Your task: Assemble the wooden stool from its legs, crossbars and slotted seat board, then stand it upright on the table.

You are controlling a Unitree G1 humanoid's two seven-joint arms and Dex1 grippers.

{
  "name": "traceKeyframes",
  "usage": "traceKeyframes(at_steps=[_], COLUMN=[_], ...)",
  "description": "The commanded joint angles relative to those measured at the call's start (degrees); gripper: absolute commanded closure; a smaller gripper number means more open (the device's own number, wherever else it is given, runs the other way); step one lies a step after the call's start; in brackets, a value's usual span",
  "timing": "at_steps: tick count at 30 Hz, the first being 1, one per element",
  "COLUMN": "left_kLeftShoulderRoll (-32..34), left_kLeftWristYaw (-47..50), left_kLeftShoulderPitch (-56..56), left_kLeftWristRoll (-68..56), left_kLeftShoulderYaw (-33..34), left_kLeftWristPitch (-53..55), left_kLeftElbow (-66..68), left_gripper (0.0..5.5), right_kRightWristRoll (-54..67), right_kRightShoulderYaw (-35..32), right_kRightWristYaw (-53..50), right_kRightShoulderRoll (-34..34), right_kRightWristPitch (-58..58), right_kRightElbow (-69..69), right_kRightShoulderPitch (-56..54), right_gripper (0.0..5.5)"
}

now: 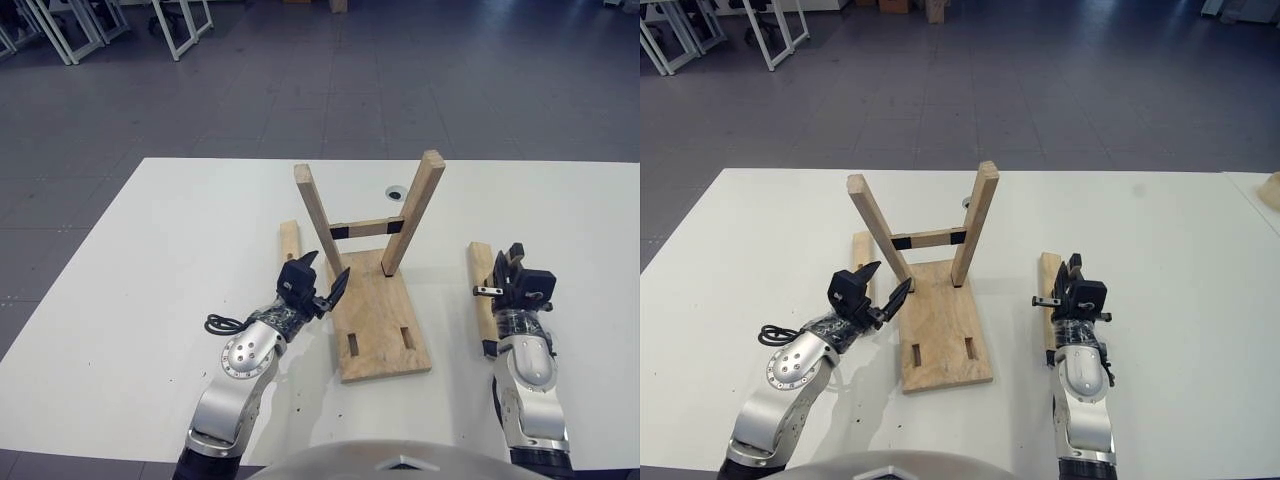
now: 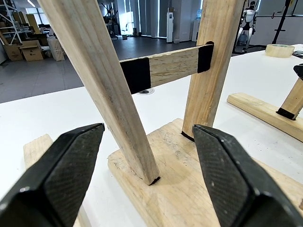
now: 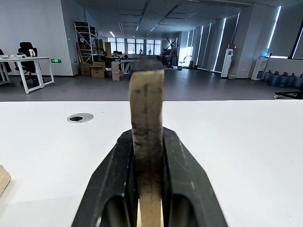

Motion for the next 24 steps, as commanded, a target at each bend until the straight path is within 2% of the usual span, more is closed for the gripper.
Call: traceKeyframes(at_steps=[1,7,10,16,19,22,24], left_kLeftShoulderRoll=[0.0,-0.2,-0.4,-0.7,-0.5,-0.9,-1.2], left_kLeftWristYaw=[0.1,0.3,0.4,0.6,0.7,1.2,1.2], left_kLeftShoulderPitch=[-0.5,-0.5,-0.2,0.2,0.6,0.5,0.1], left_kLeftWristRoll=[0.6,0.8,0.9,1.5,1.5,1.9,2.0], left_kLeftShoulderYaw=[0.0,-0.2,-0.2,-0.2,0.2,-0.1,-0.3], left_kLeftWristPitch=[0.4,0.2,-0.4,-0.9,-0.5,-0.3,-0.3], left_kLeftElbow=[0.3,0.6,0.9,1.0,0.5,0.6,0.9], left_gripper=[2.06,2.06,2.06,2.06,2.06,2.06,2.06], right_kRightWristRoll=[-0.1,0.1,0.4,0.3,0.4,2.4,4.6], right_kRightShoulderYaw=[0.2,-0.2,-0.5,-2.2,-4.1,-6.1,-8.2], right_kRightWristYaw=[0.9,1.3,0.8,-3.0,-6.5,-8.0,-6.9], right_kRightShoulderRoll=[0.0,0.1,-0.1,0.3,-0.3,-1.4,-2.0], right_kRightWristPitch=[2.0,3.4,6.8,19.9,31.5,49.8,57.3], right_kRightElbow=[-0.2,-0.9,-5.4,-23.3,-30.9,-25.7,-20.1], right_kRightShoulderPitch=[0.4,0.3,0.3,-2.2,-10.4,-24.2,-29.9], right_gripper=[4.43,3.41,2.92,2.86,2.86,2.86,2.86])
